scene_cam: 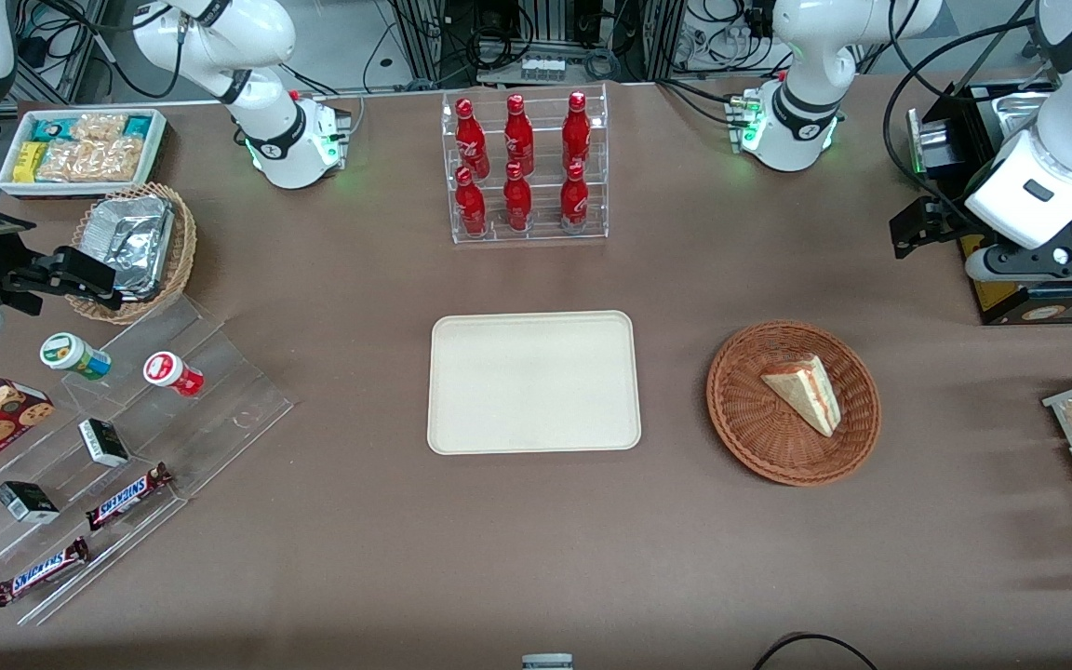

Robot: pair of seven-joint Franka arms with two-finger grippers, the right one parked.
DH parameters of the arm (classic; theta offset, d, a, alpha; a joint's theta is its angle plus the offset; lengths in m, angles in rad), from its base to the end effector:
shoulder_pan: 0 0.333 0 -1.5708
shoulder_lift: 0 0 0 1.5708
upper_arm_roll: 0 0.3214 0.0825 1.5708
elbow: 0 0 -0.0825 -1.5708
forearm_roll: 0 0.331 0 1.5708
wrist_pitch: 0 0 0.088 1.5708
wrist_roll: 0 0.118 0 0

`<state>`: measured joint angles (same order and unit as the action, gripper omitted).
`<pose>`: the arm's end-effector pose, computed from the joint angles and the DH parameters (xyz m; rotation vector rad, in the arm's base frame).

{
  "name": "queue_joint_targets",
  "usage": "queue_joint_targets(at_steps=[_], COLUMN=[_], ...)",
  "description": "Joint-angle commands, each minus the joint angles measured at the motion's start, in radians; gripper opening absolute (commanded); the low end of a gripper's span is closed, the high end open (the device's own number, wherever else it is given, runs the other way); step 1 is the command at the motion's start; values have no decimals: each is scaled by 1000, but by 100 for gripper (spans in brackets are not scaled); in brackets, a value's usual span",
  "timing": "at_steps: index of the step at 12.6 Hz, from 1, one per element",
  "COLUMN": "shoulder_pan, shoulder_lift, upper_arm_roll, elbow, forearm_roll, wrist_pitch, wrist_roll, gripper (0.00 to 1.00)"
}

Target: Place sandwich from basket to tray

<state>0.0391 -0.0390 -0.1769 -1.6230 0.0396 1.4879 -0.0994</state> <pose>0.4743 -0.0626 0.6094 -3.0804 0.0563 0.1396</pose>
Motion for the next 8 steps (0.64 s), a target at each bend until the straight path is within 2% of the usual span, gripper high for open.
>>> queue_joint_targets(at_steps=[1,4,8], shoulder_pan=[-8,-2,1], shoulder_lift=[-12,-6,-18], upper_arm_roll=[11,13,42], elbow=[11,-11,-148], forearm_roll=[0,3,-3], wrist_pitch=[-24,-21,60], wrist_roll=[17,17,14], gripper=[100,100,100])
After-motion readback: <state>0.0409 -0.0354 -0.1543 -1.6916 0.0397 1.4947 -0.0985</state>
